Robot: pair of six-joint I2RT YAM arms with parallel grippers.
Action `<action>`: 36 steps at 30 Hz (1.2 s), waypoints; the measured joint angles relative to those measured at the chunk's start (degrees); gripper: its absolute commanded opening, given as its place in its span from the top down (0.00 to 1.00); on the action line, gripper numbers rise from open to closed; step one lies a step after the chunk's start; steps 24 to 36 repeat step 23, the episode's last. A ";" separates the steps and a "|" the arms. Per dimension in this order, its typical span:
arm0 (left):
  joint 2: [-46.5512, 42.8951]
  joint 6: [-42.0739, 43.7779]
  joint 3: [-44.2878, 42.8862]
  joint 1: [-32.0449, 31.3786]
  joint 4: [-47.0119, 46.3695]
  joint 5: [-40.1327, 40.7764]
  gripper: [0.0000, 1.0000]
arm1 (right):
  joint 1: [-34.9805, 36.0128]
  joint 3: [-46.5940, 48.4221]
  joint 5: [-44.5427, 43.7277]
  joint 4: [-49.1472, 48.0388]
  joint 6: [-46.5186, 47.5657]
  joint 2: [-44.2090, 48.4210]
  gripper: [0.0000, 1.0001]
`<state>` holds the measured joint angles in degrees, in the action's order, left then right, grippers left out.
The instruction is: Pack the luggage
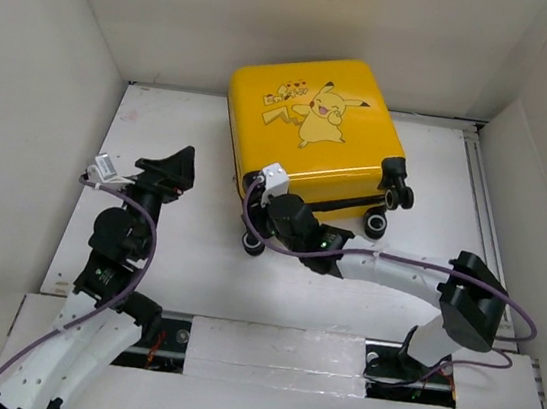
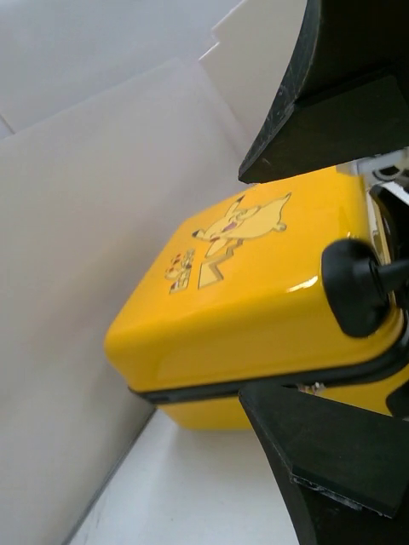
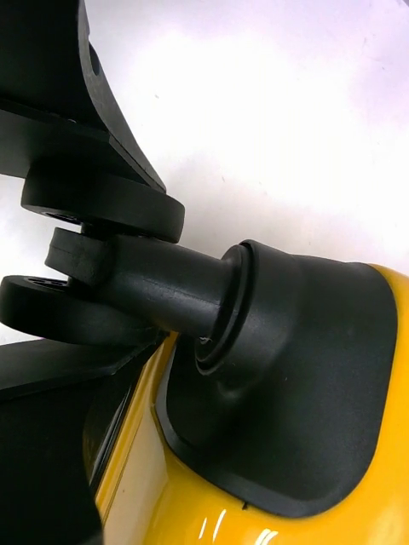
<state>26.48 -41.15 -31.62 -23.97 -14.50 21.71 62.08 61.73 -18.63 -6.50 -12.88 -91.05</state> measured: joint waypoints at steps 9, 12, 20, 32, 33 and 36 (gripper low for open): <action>-1.29 0.26 -7.45 0.00 10.54 -7.58 0.01 | 12.94 1.81 -8.35 3.37 -0.07 -0.52 0.00; -1.36 0.68 -8.28 0.00 12.22 -9.84 0.01 | 18.88 3.65 -6.67 5.66 1.29 -0.17 0.00; -4.37 2.40 -8.41 0.00 13.94 -14.23 0.01 | 22.38 3.76 -11.08 9.42 3.78 14.91 0.00; -4.74 3.02 -8.33 0.00 13.40 -16.13 0.01 | 22.27 1.79 -15.04 9.27 3.89 24.48 0.00; -4.74 3.02 -8.33 0.00 13.40 -16.13 0.01 | 22.27 1.79 -15.04 9.27 3.89 24.48 0.00; -4.74 3.02 -8.33 0.00 13.40 -16.13 0.01 | 22.27 1.79 -15.04 9.27 3.89 24.48 0.00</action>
